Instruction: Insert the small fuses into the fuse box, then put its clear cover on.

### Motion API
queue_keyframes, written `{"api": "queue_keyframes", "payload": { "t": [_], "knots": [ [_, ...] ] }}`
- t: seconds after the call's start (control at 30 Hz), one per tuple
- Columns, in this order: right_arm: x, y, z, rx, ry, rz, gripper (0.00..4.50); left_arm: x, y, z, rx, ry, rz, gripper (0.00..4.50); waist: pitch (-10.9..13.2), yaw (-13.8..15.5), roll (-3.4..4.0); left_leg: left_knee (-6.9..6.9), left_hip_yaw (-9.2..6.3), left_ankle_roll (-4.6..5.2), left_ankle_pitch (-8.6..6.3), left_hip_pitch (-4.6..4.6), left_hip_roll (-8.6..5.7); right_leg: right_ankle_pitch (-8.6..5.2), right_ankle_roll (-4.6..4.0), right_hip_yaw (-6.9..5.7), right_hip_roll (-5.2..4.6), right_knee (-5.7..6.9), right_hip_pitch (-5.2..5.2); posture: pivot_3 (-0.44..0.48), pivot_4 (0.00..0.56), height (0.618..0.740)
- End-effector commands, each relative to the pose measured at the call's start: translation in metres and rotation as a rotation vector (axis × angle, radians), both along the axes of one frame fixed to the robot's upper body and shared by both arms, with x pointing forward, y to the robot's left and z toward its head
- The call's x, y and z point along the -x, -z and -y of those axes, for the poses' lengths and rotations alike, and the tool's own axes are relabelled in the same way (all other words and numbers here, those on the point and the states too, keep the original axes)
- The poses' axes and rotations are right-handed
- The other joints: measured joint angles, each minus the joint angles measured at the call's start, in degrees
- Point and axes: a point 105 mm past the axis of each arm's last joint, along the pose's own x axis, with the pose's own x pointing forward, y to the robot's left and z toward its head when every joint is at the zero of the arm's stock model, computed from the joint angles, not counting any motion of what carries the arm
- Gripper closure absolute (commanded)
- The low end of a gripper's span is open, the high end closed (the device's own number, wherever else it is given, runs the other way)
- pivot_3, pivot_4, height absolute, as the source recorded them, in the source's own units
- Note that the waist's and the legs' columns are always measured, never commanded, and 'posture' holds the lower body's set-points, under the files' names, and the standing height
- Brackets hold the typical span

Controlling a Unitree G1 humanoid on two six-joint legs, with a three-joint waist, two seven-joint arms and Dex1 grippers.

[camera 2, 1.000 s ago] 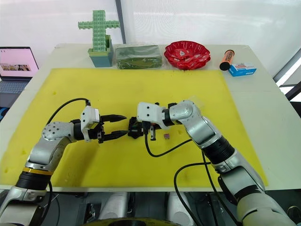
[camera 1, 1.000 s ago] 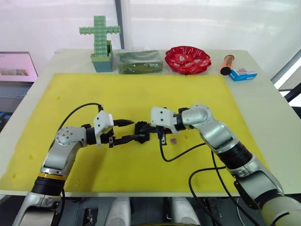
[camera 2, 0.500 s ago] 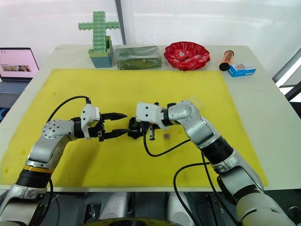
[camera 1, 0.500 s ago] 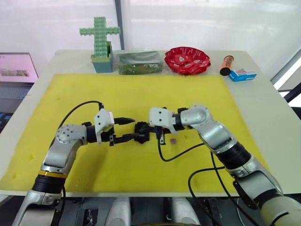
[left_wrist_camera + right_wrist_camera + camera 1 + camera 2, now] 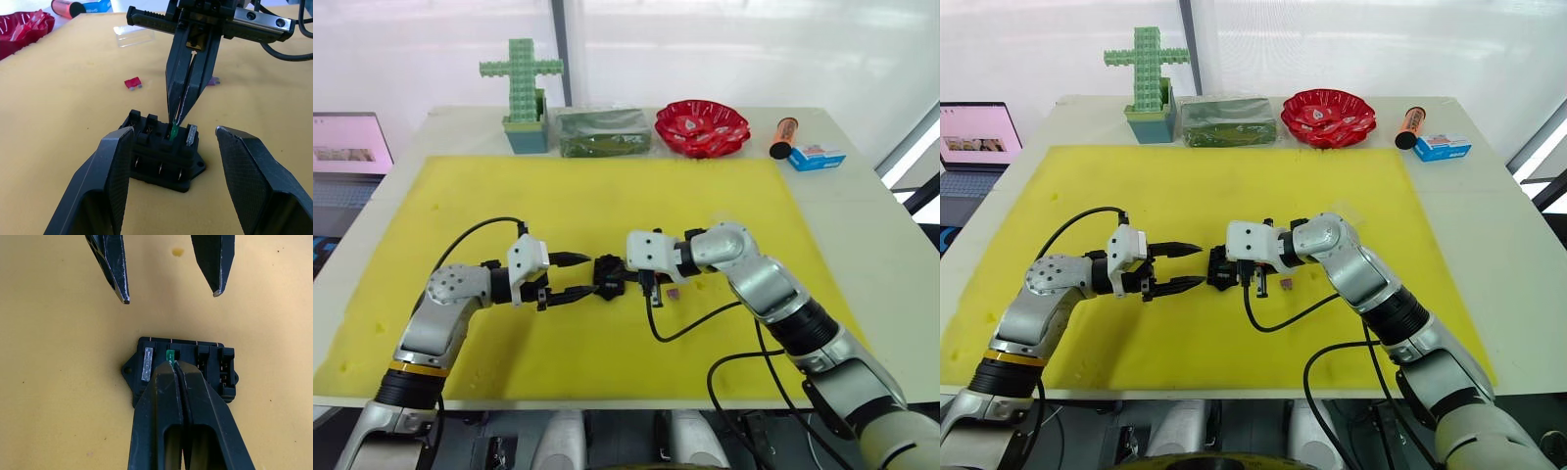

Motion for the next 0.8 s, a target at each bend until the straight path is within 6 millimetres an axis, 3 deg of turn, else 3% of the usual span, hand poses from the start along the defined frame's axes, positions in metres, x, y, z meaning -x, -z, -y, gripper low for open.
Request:
{"api": "queue_keyframes", "payload": {
  "t": [0.03,0.37,0.8],
  "knots": [
    [-0.003,0.047,0.018,0.135,0.100,-0.122,4.47,-0.001,-0.008,0.001,-0.002,0.013,0.043,1.70,0.0,0.0,0.00,-0.01,0.00,0.00,0.00,0.00,0.00,0.00,0.00,0.00,0.00,0.00,0.00,0.000,0.150,0.740],
    [-0.016,0.049,0.021,0.130,0.165,-0.102,4.47,-0.004,-0.007,0.002,0.003,0.009,0.047,1.70,0.0,0.0,0.00,-0.07,-0.01,0.00,0.00,0.17,0.03,-0.13,-0.22,-0.01,0.00,0.00,-0.03,0.000,0.150,0.740],
    [-0.007,0.053,0.021,0.169,0.085,-0.094,4.47,-0.004,-0.004,-0.001,-0.015,0.004,0.054,1.70,0.0,-0.1,0.01,-0.08,-0.01,-0.01,0.00,0.17,0.04,-0.16,-0.24,-0.01,-0.01,0.00,-0.10,0.000,0.150,0.740]
  ]
}}
